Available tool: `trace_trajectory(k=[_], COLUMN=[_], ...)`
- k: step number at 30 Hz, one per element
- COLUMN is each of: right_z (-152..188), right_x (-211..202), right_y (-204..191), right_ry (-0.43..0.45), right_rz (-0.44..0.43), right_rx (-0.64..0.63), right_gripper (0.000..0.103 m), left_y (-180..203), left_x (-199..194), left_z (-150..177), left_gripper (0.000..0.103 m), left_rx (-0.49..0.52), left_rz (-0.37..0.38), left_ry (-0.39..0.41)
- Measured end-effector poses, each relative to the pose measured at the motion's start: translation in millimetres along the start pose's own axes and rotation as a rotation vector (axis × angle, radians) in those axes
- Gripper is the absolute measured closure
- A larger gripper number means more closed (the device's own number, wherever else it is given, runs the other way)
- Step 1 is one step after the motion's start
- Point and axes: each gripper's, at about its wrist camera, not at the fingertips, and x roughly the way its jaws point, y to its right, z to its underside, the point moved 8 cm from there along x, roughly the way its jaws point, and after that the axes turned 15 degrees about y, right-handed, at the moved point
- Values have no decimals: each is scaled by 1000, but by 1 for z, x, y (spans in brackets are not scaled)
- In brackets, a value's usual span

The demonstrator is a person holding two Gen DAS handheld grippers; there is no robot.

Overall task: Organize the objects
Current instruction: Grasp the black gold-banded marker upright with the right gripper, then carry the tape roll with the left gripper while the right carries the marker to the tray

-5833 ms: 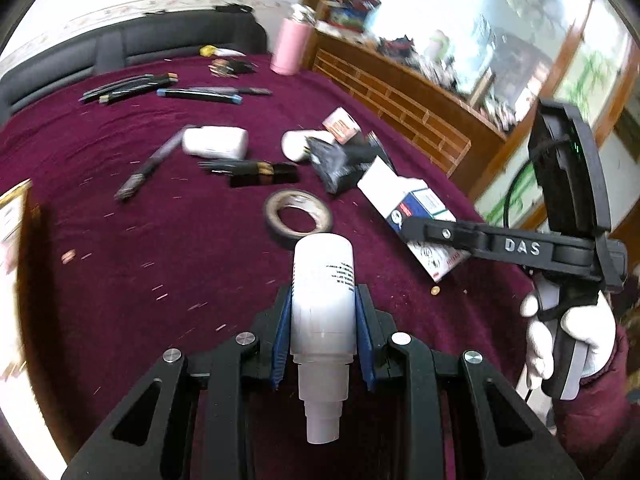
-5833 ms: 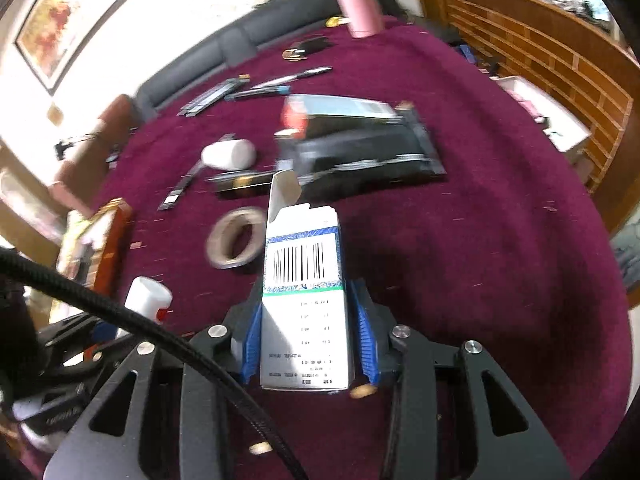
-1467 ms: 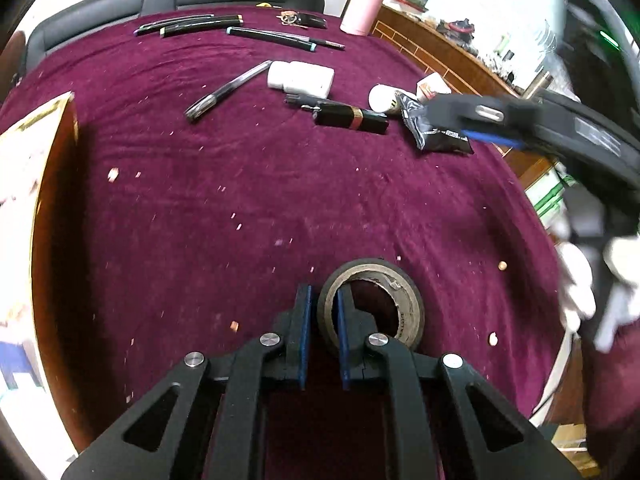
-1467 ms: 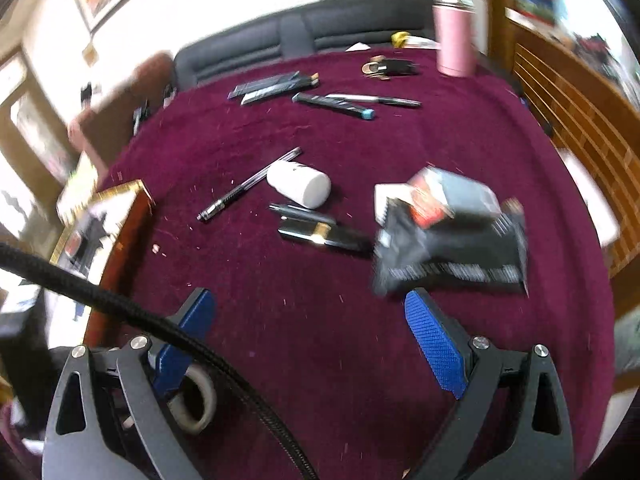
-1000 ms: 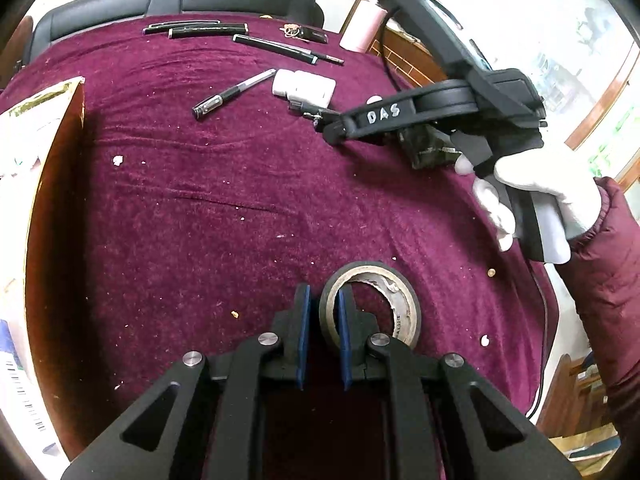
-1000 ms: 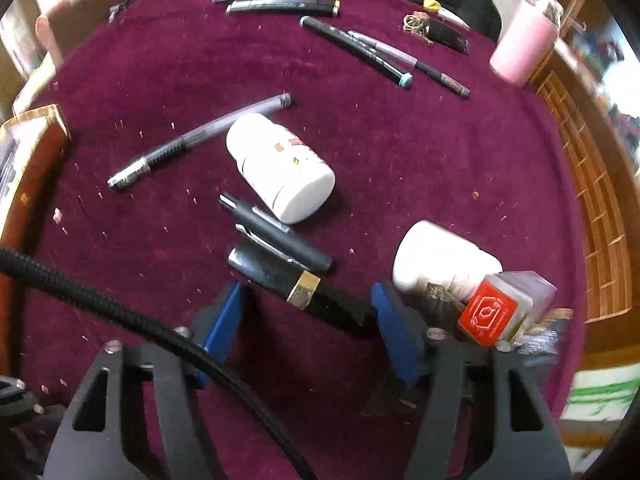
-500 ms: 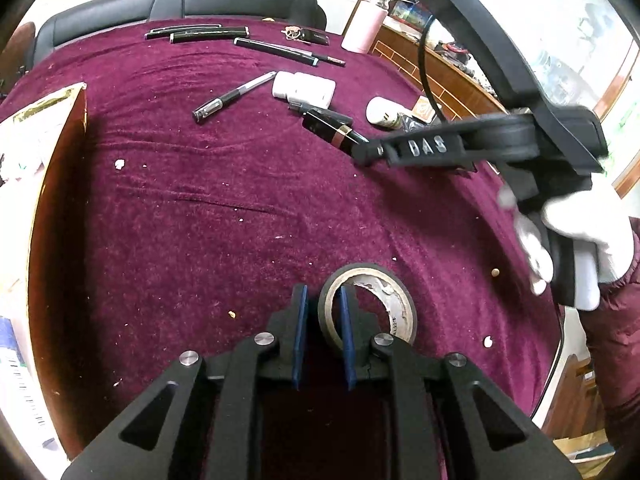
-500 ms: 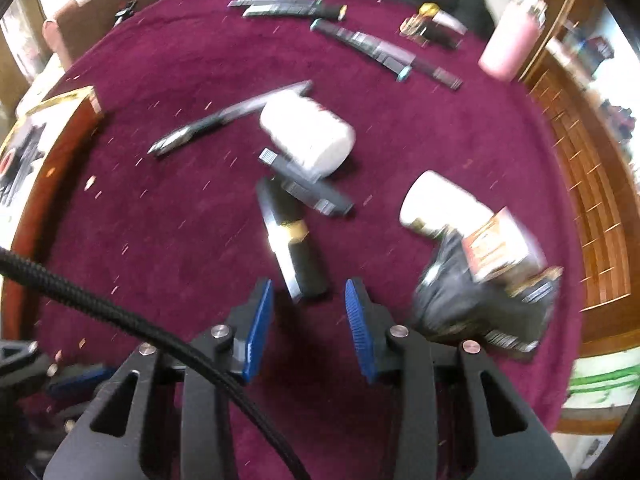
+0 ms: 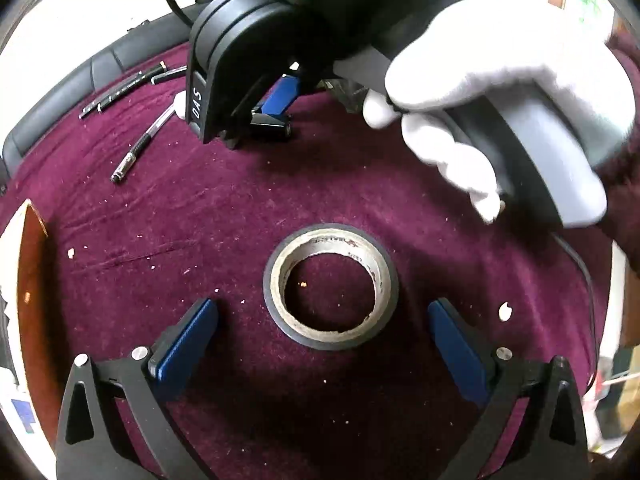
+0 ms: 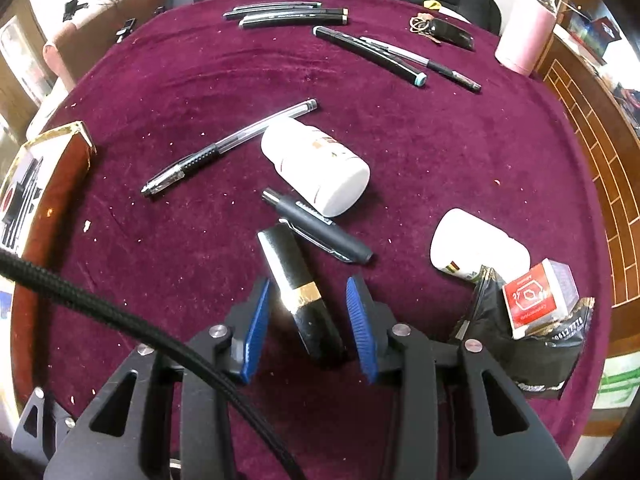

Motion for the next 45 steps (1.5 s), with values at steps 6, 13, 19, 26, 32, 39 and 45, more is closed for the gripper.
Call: trace_trajectory(k=[6, 13, 19, 26, 32, 39, 45], right_z=[5, 15, 16, 23, 33, 42, 45], right_x=[-7, -16, -16, -24, -45, -76, -96], right_y=[-12, -10, -10, -8, -10, -32, -59], right_ry=[28, 18, 17, 49, 94, 142, 163], right_rz=[26, 10, 3, -4, -56, -117, -177], right_rx=[-14, 15, 26, 66, 116, 128, 130], right_gripper=[86, 88, 87, 88, 88, 88, 88], left_y=[-33, -49, -27, -24, -51, -63, -85], left_x=[-13, -17, 3, 1, -26, -60, -90], left_z=[-8, -6, -14, -15, -6, -6, -4], left_gripper=[32, 57, 70, 95, 95, 95, 95], left_rx=[-214, -185, 14, -73, -174, -219, -250], left_rz=[58, -19, -90, 2, -18, -31, -77], left_ry=[71, 65, 54, 62, 111, 158, 208])
